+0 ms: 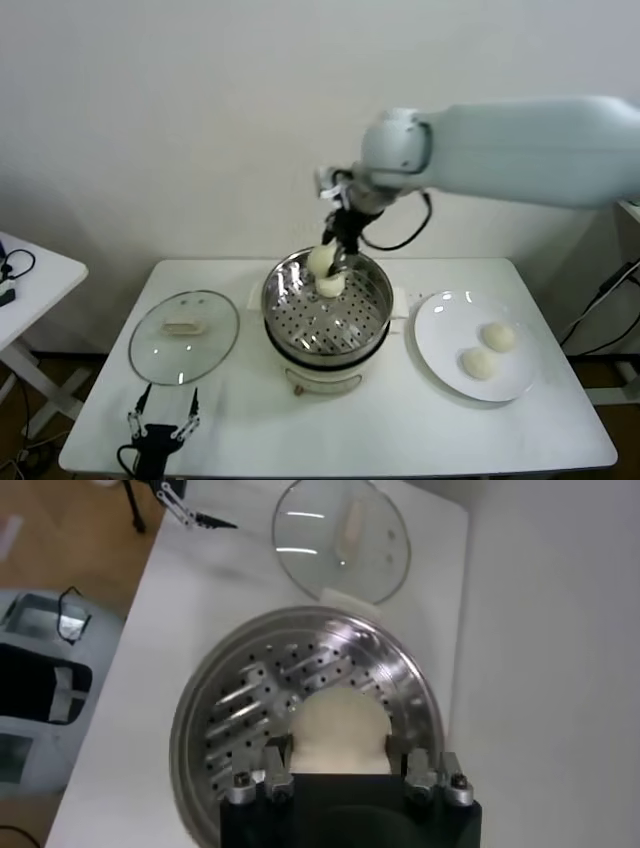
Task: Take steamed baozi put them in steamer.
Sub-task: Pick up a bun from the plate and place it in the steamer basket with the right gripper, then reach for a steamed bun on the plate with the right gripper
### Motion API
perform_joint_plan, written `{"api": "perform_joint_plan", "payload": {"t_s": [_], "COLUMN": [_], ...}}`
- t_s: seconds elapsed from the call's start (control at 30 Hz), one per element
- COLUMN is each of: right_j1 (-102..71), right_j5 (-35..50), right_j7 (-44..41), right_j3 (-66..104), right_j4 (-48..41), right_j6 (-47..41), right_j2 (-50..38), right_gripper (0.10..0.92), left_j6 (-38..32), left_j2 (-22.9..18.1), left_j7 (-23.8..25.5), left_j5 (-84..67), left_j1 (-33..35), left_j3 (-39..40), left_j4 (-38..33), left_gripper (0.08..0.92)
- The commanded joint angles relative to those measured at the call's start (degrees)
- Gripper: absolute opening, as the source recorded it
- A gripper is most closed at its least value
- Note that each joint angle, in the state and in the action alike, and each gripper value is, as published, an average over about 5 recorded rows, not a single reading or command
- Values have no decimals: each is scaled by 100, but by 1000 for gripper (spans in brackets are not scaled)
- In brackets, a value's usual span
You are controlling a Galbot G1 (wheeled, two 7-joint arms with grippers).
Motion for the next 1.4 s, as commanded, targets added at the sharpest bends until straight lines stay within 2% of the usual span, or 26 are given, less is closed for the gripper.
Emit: {"api": "perform_joint_plan", "payload": {"t_s": [0.03, 0.27, 0.77, 0.9, 1.07, 1.4], "right_j1": [-1316, -1600, -2050, -1981, -1369, 1578], "right_j5": [-592, -855, -1047, -1020, -892, -758], "right_j7": [187, 167, 171, 130, -182, -1750], "right_j3": [165, 34, 349, 397, 212, -2114], "right_j4": [-812, -1431, -1997, -1850, -1363, 115], "right_j6": [-126, 10, 125, 180, 440, 1677], "right_j2": [824, 1078, 1383, 1269, 733, -1271], "right_gripper": [628, 629, 642, 699, 808, 823], "left_j6": [-25, -70, -99, -111, -109, -48], "left_j2": [16, 2, 4, -4, -10, -44], "left_j7": [-5, -15, -22, -24, -25, -10], "left_j5": [-1, 13, 32, 37, 61, 78], "left_j1": [-8, -43, -69, -60, -58, -54], "left_j3": [-31, -37, -66, -70, -61, -14], "left_j4": [70, 157, 205, 197, 178, 84], "left_gripper": [823, 823, 823, 823, 823, 823]}}
